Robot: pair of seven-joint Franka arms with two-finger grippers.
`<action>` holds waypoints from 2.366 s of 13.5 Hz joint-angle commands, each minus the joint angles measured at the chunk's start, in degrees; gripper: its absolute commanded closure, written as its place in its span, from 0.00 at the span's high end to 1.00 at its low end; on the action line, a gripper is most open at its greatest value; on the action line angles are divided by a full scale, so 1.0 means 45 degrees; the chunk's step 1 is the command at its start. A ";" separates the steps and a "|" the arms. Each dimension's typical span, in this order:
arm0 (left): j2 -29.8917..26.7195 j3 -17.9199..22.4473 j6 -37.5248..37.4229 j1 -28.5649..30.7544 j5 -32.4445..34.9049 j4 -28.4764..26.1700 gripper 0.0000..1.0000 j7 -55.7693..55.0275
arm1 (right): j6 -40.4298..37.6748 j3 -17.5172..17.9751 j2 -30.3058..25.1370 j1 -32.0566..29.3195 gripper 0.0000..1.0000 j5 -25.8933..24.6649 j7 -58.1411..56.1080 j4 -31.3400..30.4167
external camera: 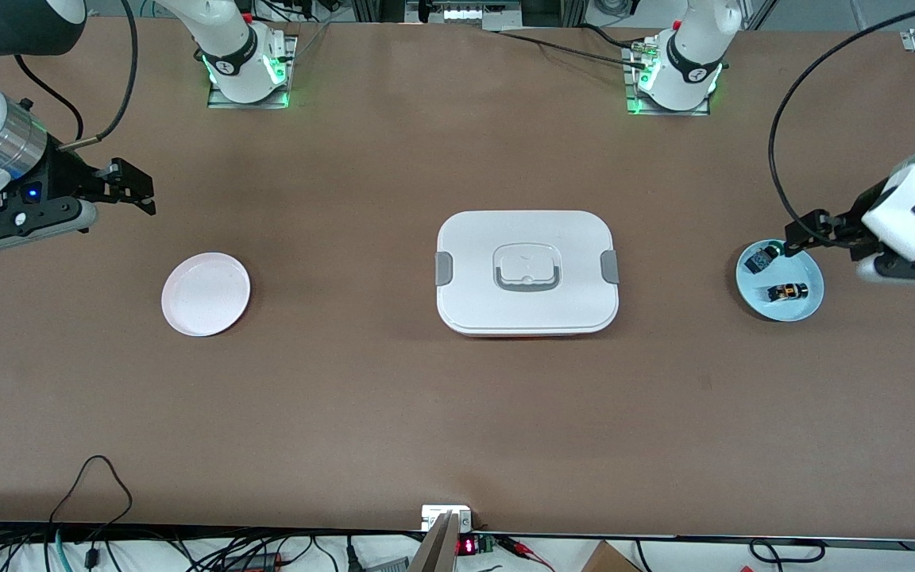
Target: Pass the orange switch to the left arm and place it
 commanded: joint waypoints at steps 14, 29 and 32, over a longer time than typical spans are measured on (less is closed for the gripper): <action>-0.0668 0.0297 -0.0563 -0.0849 0.0665 -0.0594 1.00 -0.0387 | -0.0204 0.0072 0.0057 0.0009 1.00 0.0027 0.0275 0.0183; -0.0668 0.0277 -0.0602 -0.0849 0.0645 -0.0555 1.00 -0.0406 | -0.0204 0.0072 0.0057 0.0009 1.00 0.0027 0.0255 0.0183; -0.0668 0.0277 -0.0602 -0.0849 0.0645 -0.0555 1.00 -0.0406 | -0.0204 0.0072 0.0057 0.0009 1.00 0.0027 0.0255 0.0183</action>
